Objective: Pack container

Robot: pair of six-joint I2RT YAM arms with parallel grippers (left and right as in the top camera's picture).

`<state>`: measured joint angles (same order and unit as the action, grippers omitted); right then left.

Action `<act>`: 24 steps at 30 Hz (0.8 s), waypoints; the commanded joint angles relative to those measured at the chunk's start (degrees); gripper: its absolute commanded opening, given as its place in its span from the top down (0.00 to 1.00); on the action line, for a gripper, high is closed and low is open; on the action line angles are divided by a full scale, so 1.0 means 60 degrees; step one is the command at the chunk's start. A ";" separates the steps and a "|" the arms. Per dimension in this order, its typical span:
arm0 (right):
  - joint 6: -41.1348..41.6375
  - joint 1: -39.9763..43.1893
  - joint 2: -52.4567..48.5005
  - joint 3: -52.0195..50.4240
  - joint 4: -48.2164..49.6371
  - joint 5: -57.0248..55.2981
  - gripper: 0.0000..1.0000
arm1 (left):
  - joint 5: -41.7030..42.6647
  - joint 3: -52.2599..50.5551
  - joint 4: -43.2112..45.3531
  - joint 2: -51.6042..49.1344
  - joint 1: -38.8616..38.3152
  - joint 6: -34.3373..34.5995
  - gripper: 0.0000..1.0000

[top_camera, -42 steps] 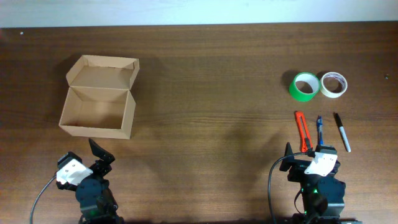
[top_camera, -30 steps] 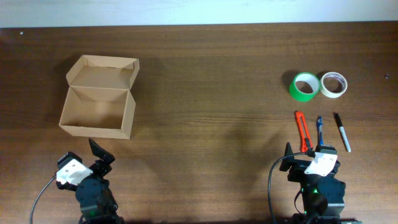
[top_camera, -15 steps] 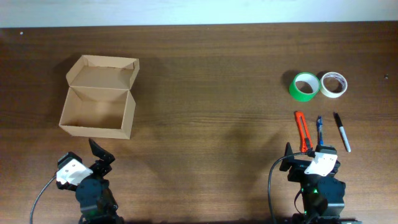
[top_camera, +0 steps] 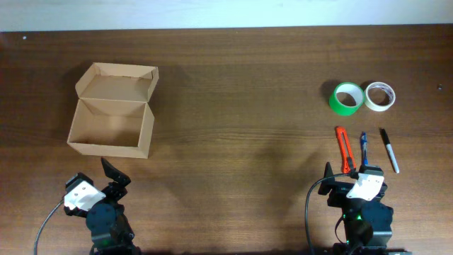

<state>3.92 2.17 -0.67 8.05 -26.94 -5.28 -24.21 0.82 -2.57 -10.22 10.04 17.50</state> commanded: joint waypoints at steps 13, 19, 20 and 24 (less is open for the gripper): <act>0.0033 0.0062 0.0087 -0.0069 0.0022 -0.0080 0.01 | 0.0761 -0.0051 0.0066 0.0109 -0.0047 -0.0073 0.00; 0.0605 0.0066 0.0087 -0.0055 0.0503 -0.0047 0.01 | 0.3071 0.0251 -0.0022 0.0087 -0.0047 -0.0080 0.00; 0.0769 0.0066 0.0087 -0.0007 0.0630 -0.0040 0.01 | 0.3155 0.0495 -0.0437 0.0040 -0.0051 -0.0080 0.00; 0.0998 0.0084 -0.0149 0.0594 0.0758 -0.0091 0.01 | 0.2911 0.1923 -0.1843 -0.0619 -0.0022 -0.0459 0.00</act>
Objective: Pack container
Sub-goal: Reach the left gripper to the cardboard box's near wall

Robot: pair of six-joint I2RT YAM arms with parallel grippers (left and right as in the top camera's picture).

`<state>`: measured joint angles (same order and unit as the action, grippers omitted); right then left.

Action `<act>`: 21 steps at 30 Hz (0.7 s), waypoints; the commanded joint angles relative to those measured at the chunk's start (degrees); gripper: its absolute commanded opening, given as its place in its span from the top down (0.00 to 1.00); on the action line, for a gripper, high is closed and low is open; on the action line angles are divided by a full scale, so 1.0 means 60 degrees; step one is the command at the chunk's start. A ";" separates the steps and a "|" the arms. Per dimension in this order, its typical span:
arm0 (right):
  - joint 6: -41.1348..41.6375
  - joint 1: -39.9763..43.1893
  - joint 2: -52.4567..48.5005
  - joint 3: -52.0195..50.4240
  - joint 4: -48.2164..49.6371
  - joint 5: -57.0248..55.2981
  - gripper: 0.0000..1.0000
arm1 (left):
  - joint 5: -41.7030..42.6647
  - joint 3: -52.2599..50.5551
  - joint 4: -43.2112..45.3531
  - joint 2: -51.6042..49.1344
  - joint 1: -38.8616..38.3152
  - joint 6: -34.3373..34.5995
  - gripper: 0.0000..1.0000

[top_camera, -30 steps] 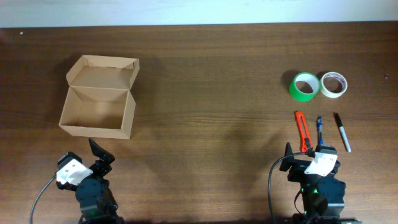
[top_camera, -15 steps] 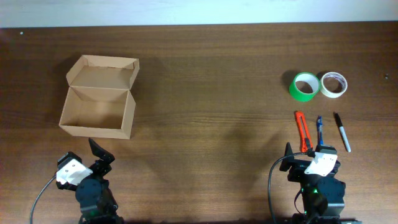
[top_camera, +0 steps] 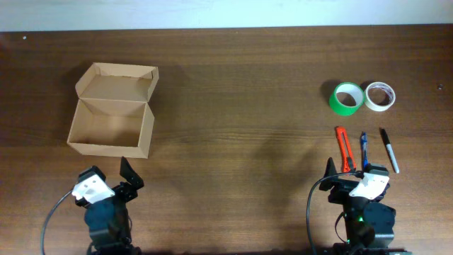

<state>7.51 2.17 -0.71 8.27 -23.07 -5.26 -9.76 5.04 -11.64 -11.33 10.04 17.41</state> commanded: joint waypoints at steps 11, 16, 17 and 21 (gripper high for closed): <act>-0.0678 0.0084 -0.5552 0.4601 -0.0401 -0.0270 0.01 | 0.0492 0.7566 -0.2830 -0.6087 -0.0022 -0.1424 0.00; -0.1501 0.0182 -0.8601 0.8200 -0.2146 -0.0488 0.01 | 0.0546 1.0342 -0.4058 -0.8706 -0.0025 -0.1548 0.00; -0.1501 0.0306 -0.9107 0.8874 -0.2463 -0.0535 0.01 | 0.0634 1.0710 -0.4156 -0.9096 -0.0025 -0.1749 0.00; -0.1319 0.1202 -1.0797 1.0994 -0.3373 -0.0401 0.01 | 0.0736 1.1599 -0.4211 -1.0258 -0.0022 -0.2065 0.00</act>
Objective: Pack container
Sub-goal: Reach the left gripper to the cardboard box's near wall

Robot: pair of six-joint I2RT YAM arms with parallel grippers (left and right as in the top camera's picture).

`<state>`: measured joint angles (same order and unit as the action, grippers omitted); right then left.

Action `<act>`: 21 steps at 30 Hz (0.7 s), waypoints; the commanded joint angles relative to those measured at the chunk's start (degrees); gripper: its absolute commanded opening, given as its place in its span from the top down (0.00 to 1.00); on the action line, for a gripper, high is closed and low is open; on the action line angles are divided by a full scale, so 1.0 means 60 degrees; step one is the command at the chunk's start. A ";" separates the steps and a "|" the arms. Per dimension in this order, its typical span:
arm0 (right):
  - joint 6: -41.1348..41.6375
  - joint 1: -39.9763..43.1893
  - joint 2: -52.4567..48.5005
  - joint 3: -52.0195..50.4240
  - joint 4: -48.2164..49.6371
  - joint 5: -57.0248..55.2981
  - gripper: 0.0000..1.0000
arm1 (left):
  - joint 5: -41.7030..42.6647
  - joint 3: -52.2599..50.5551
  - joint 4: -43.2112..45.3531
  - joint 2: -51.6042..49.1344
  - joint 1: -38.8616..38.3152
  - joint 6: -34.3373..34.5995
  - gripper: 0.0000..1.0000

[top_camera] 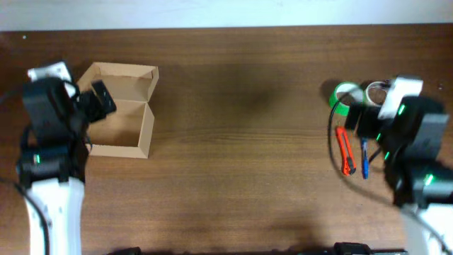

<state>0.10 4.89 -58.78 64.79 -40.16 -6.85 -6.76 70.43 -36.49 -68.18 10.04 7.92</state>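
Note:
An open cardboard box with its lid flap folded back sits at the left. My left gripper hovers over the box's left rim, fingers apart and empty. At the right lie a green tape roll, a white tape roll partly covered by my arm, an orange box cutter and a blue pen. My right gripper hangs above the spot between the tapes and the cutter. Its jaws are too dark to read. The black marker is hidden under the right arm.
The dark wooden table runs between the box and the tools. Both raised arms fill the left and right edges of the overhead view. A pale wall borders the table's far edge.
Both arms have left their low rest near the front edge. The left gripper is now over the box's left rim, the right gripper over the tools. No object has moved.
At first both arms sat folded at the front edge, the left gripper open. The left wrist then turned slightly rightward while the right stayed put. Now both arms are raised and extended, one at the box, one at the tapes and cutter.

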 commanded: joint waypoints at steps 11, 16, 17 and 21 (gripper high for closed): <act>0.0379 0.4379 -0.4003 0.3829 -0.1439 0.1931 0.01 | 0.0284 0.0780 0.0153 -0.1519 -0.0033 -0.0477 0.00; 0.0379 0.5446 -0.4630 0.3829 -0.1636 0.1931 0.01 | 0.1617 0.0867 0.0124 -0.1741 -0.0033 -0.1370 0.02; 0.0379 0.5588 -0.4714 0.3825 -0.1639 0.1931 0.01 | 0.1690 0.0980 -0.0131 -0.1894 -0.0033 -0.1370 0.02; 0.0379 0.6003 -0.5071 0.3818 -0.1636 0.1931 0.01 | 0.1752 0.2109 -0.2025 -0.2987 -0.0055 -0.1432 0.04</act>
<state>1.76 39.31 -87.88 86.37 -49.80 3.38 0.73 77.71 -43.09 -80.58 10.02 1.85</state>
